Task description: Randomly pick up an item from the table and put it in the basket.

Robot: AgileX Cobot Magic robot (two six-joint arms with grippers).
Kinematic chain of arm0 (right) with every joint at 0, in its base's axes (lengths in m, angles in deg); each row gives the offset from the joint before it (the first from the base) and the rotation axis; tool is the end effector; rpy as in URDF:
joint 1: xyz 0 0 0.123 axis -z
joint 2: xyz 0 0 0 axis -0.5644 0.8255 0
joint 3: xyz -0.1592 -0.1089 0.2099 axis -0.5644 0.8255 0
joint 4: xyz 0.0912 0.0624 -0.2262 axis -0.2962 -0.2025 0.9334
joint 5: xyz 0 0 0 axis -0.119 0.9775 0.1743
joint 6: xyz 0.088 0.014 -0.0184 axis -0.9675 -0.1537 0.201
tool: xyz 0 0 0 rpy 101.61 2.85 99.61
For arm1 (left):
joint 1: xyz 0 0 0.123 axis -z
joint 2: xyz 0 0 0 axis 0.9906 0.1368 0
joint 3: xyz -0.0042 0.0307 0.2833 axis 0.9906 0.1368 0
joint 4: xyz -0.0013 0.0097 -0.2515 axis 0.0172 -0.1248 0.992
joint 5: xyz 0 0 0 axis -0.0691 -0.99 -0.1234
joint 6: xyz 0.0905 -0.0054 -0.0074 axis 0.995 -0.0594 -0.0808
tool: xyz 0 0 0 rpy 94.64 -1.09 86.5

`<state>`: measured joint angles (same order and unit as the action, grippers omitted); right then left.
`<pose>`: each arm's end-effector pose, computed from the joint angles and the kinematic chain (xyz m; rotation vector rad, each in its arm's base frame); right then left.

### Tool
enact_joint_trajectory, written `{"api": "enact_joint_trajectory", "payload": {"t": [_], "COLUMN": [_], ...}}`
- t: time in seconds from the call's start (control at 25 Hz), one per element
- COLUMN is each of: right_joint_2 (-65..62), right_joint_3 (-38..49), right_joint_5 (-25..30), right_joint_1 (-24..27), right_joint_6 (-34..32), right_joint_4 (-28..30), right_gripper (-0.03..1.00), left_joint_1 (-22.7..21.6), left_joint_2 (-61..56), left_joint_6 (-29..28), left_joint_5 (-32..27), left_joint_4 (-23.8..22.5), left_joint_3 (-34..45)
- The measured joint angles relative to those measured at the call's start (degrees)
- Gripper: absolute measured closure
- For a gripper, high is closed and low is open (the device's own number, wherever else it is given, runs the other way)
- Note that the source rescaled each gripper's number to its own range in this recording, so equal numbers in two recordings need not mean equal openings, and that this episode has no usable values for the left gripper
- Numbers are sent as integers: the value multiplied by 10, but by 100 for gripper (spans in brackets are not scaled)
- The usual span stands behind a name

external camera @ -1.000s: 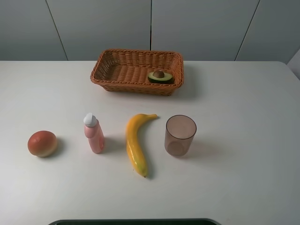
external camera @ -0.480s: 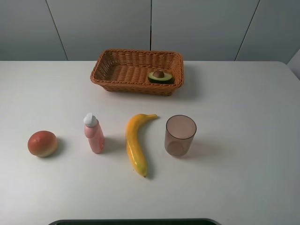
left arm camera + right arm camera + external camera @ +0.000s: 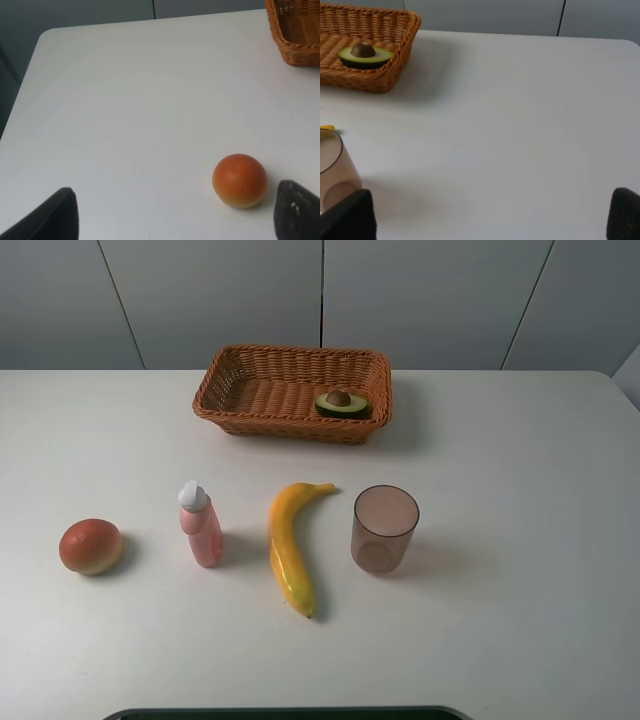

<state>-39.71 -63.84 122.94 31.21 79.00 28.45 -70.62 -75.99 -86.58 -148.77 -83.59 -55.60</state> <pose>-0.0088 0.0004 0.2779 -0.0969 2.0697 0.0236 -0.0057 0.0089 0.2792 0.1532 2.0436 -0.0416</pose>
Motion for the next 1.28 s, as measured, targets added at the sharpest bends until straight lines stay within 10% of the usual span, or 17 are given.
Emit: {"api": "enact_joint_trajectory", "payload": {"t": [1.28], "right_joint_2": [0], "right_joint_3": [0], "right_joint_5": [0], "right_joint_1": [0], "right_joint_6": [-7], "right_joint_4": [-4], "right_gripper": [-3], "left_joint_1": [0], "left_joint_2": [0], "left_joint_6": [0], "left_joint_5": [0], "left_joint_4": [0], "left_joint_3": [0]}}
